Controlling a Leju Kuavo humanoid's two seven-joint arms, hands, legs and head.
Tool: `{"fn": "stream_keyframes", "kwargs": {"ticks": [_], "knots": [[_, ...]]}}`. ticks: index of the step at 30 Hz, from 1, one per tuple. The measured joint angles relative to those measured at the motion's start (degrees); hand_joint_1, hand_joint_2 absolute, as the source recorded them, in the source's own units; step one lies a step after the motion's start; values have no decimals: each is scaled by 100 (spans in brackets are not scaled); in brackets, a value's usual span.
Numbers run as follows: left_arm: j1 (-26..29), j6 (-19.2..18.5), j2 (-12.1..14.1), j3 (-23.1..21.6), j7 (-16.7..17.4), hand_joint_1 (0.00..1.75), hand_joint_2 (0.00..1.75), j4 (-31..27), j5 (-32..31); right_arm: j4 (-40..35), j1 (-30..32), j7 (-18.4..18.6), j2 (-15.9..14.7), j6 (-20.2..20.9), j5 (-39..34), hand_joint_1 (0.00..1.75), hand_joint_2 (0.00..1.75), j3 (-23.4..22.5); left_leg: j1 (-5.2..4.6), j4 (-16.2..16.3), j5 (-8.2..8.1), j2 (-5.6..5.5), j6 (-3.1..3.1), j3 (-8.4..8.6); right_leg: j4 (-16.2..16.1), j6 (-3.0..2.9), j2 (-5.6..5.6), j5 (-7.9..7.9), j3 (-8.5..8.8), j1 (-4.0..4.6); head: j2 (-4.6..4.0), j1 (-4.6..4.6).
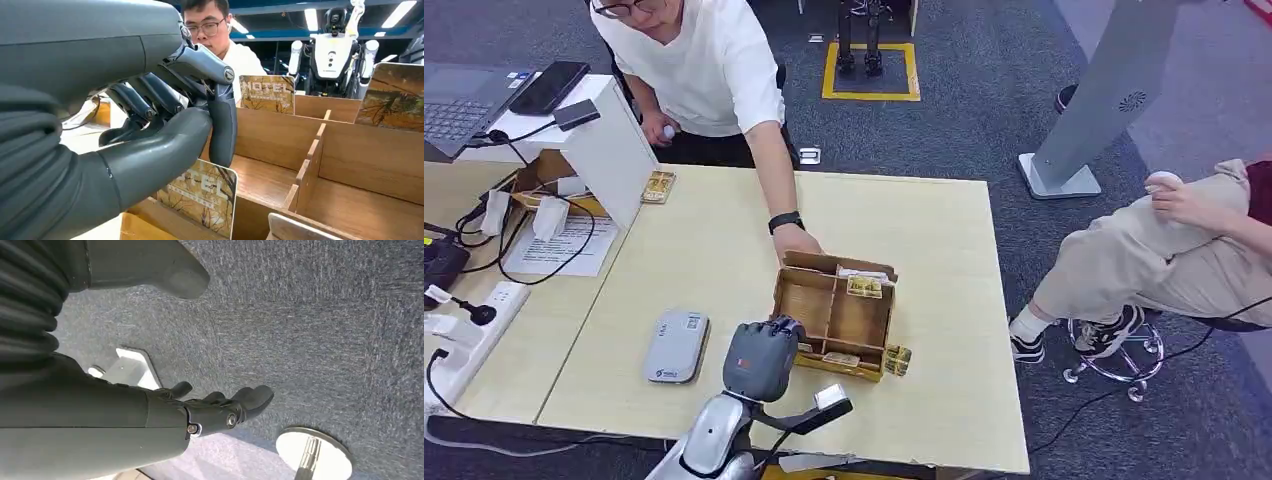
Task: Pass the card to the sensor for recognition and then transmit it.
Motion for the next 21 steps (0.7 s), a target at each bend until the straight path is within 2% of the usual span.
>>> {"fn": "stream_keyframes", "kwargs": {"ticks": [7, 12, 16, 21], "knots": [[93, 146, 7, 0, 146, 0, 175, 22, 31, 2, 3, 2, -2, 0, -39, 0, 175, 11, 0, 0, 0, 0, 0, -1, 0, 0, 0, 0, -2, 0, 0, 0], [113, 617, 2, 0, 236, 0, 175, 20, 50, 2, 5, 0, -2, 0, -55, 0, 175, 13, 0, 0, 0, 0, 0, -1, 0, 0, 0, 0, -1, 0, 0, 0], [312, 785, -55, 131, -45, 0, 175, -508, 208, 2, 18, -46, -2, 0, -87, 0, 175, 13, 0, 0, 0, -1, 0, -3, 0, 0, -1, 0, -2, 0, 0, 0], [496, 800, -190, 468, -359, 0, 175, -1159, 295, 2, 31, -85, -2, 0, -112, 0, 175, 13, -1, 0, 0, -1, 0, -3, 0, 0, -1, 0, -3, 0, 2, 2]]}}
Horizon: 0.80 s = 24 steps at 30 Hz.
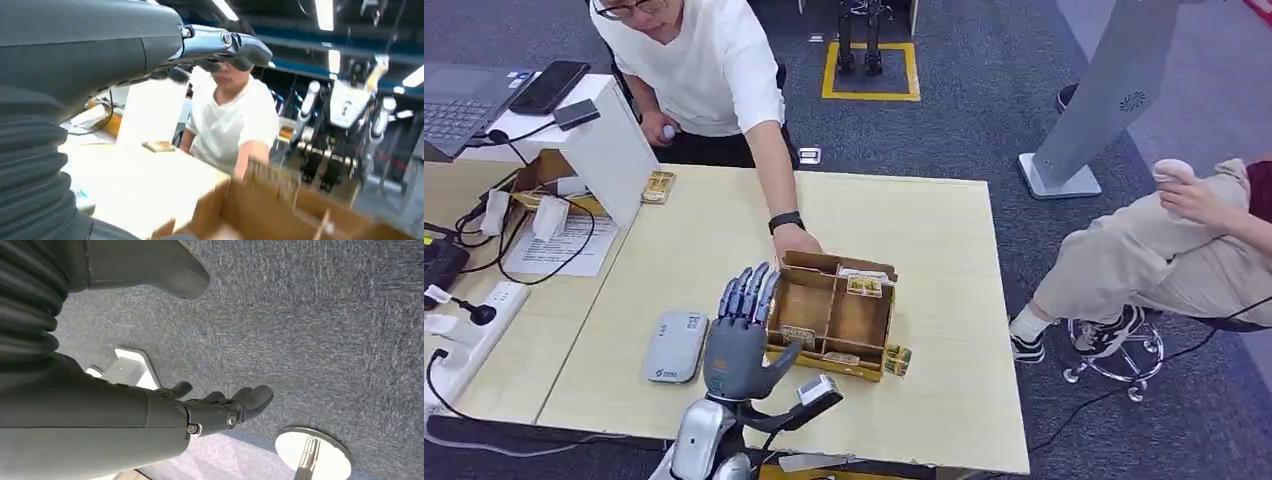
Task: Pass the card to the sensor for recognition and then transmit it.
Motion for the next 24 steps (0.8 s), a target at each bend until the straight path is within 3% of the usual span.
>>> {"fn": "stream_keyframes", "kwargs": {"ticks": [6, 24], "knots": [[107, 0, -57, 225, -70, 0, 175, -290, -20, 0, 2, -2, 0, 0, -7, 0, 175, 0, 0, 0, 0, 0, 0, 1, 0, 0, 1, 0, 0, 0, -2, -2], [194, -2, -164, 505, -507, 0, 175, -249, -444, 0, 2, -11, 2, 0, 42, 0, 175, 0, 0, 0, 0, 0, 0, 0, 0, 0, 0, 0, 0, 0, -2, -2]]}}
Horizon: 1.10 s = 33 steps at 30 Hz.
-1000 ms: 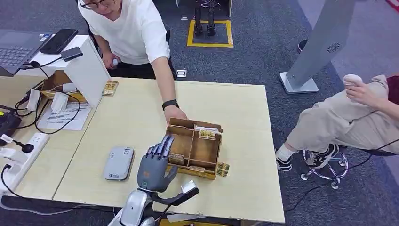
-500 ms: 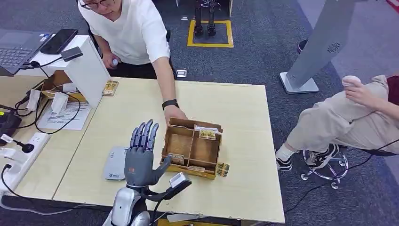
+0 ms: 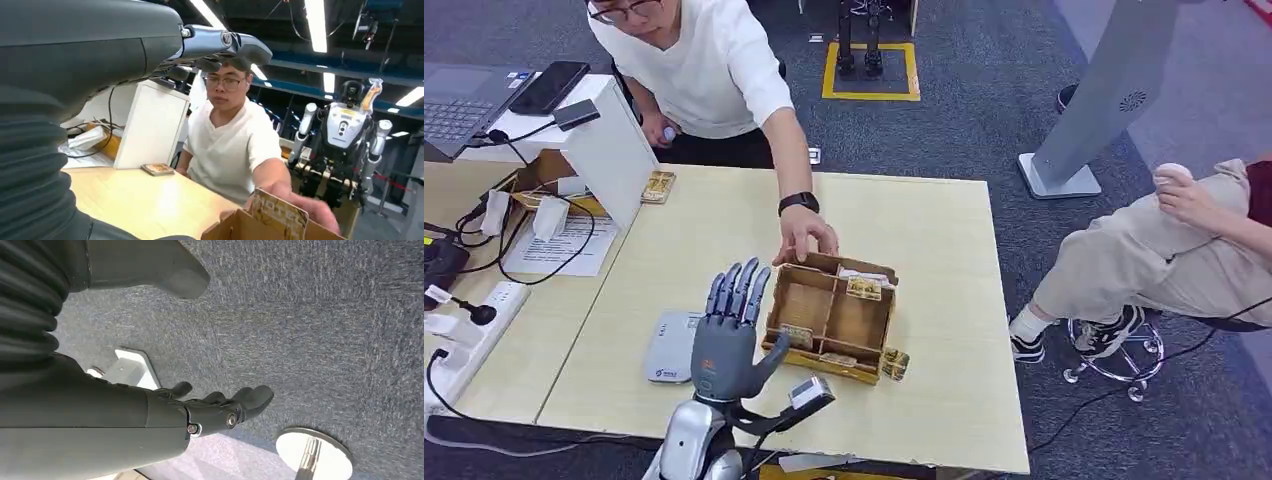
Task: Pass the card to the sensor for recognition and then transmit it.
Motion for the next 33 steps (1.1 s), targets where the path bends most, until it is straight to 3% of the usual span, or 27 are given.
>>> {"fn": "stream_keyframes", "kwargs": {"ticks": [33], "knots": [[-13, 0, 74, 0, -175, 0, 175, 485, -100, 0, -5, -15, 4, 0, 2, 0, 175, 0, 0, 0, 0, 0, 0, 0, 0, 0, 0, 0, 0, 0, 0, 0]]}}
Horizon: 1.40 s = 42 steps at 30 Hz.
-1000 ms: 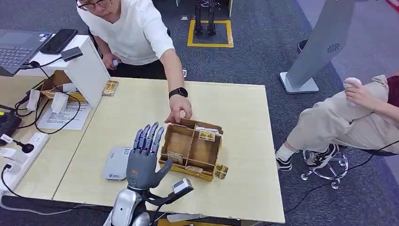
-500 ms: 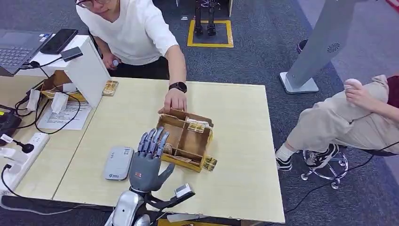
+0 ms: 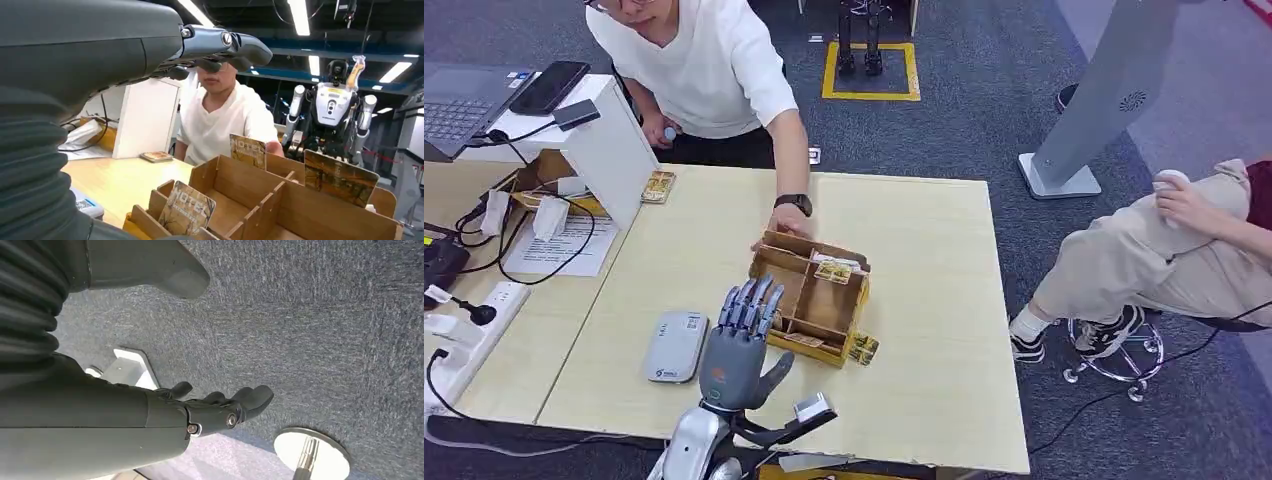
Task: Pass the card to the sensor for recognition and then transmit it.
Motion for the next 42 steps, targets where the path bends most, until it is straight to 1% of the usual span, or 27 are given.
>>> {"fn": "stream_keyframes", "kwargs": {"ticks": [8, 13, 22, 33, 35, 37, 38, 39, 40, 41, 42], "knots": [[-5, 0, 42, -2, -24, 0, 175, 145, -81, 0, 0, -9, 0, 0, 0, 0, 175, 9, 0, 0, 0, 0, 0, 1, 0, 0, 0, 0, 0, 0, 0, 0], [-47, 0, 39, -52, 37, 0, 175, 349, -195, 0, -10, -26, 0, 0, 11, 0, 175, 22, 0, 0, 0, 0, 0, 1, 0, 0, 0, 0, 0, 0, 0, 0], [-222, -15, 39, -153, 210, 0, 175, 929, -289, 0, -22, -4, 0, 0, 66, 0, 175, 28, 0, 0, 0, 0, 0, 1, 0, 0, 1, 0, 0, 0, 2, 0], [-320, -24, 39, -199, 269, 0, 175, 1220, -260, -2, -25, 13, 2, 0, 85, 0, 175, 31, 0, 0, 0, 1, 0, 1, 0, 0, 1, 0, 0, 0, 2, 0], [-332, -24, 39, -205, 280, 2, 175, 1259, -249, -2, -25, 11, 2, 0, 85, 0, 175, 31, 0, 0, 0, 1, 0, 1, 0, 0, 1, 0, 0, 0, 0, 0], [-343, -24, 37, -208, 291, 7, 175, 1289, -241, -2, -25, 13, 2, 0, 85, 0, 175, 31, 0, 0, 0, 0, 0, 1, 0, 0, 1, 0, 0, 0, 2, 0], [-350, -20, 39, -212, 314, 14, 175, 1303, -227, -2, -25, 11, 4, 0, 85, 0, 175, 31, 0, 0, 0, 0, 0, 1, 0, 0, 1, 0, 0, 0, 0, 0], [-355, -13, 39, -218, 326, 26, 175, 1316, -203, -2, -25, 13, 4, 0, 85, 0, 175, 31, 0, 0, 0, 0, 0, 1, 0, 0, 1, 0, 0, 0, 0, 0], [-364, -7, 39, -236, 337, 56, 175, 1331, -173, -2, -25, 11, 4, 0, 83, 0, 175, 31, 0, 0, 0, 1, 0, 1, 0, 0, 1, 0, 0, 0, 0, 0], [-373, -4, 44, -265, 339, 105, 175, 1347, -133, -2, -25, 11, 4, 0, 79, 0, 175, 31, 0, 0, 0, 0, 0, 1, 0, 0, 1, 0, 0, 0, 2, 0], [-377, -2, 44, -278, 339, 147, 175, 1353, -85, -2, -25, 11, 4, 0, 70, 0, 175, 31, 0, 0, 0, 0, 0, 1, 0, 0, 1, 0, 0, 0, 2, 0]]}}
